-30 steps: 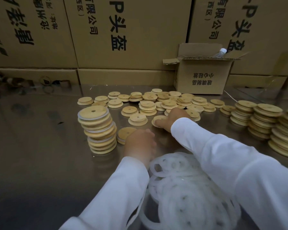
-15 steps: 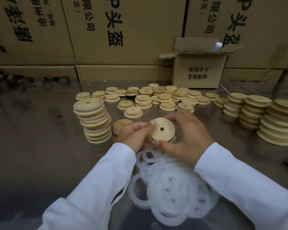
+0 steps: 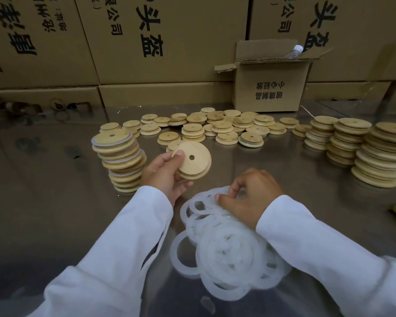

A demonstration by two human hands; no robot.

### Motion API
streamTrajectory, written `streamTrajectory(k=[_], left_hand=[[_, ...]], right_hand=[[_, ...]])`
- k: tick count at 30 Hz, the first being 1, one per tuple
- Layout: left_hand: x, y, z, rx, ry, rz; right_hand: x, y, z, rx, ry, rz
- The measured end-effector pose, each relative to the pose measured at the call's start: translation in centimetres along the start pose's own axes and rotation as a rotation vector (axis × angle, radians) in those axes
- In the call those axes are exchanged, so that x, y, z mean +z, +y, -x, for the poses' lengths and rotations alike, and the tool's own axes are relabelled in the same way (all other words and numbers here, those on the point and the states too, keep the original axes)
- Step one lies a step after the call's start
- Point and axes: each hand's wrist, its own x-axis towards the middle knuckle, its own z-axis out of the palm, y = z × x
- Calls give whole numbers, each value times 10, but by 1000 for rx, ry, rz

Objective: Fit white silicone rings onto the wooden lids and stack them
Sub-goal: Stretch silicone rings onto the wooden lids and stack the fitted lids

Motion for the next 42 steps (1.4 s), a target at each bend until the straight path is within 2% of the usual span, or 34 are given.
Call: streamTrajectory(k=[4,9,15,19,25,30,34,42], left_hand=[[0,-1,1,30,-41,-17],[-1,1,2,15,-43,16],[1,4,8,-88,-115,67],[4,4,11,-161,-214,65],[5,1,10,-263,-353,12],[4,-2,14,-176,-437,-113],[6,-3,14,-148,-423,-121],[9,-6,21,-69,-467,-216]], right_hand=[[0,0,0,-37,-7,-98],[-4,-3,4,-186,112,-246],[-19,-5,8,-273,156,-672],[-20,-6,7,-156,168,-864],[-21,-3,4,33,185,-988],[-21,-3,2,81,171,-1036],[-21,-3,2,78,164,-1008],[-12,-2,4,-77,363,-626]])
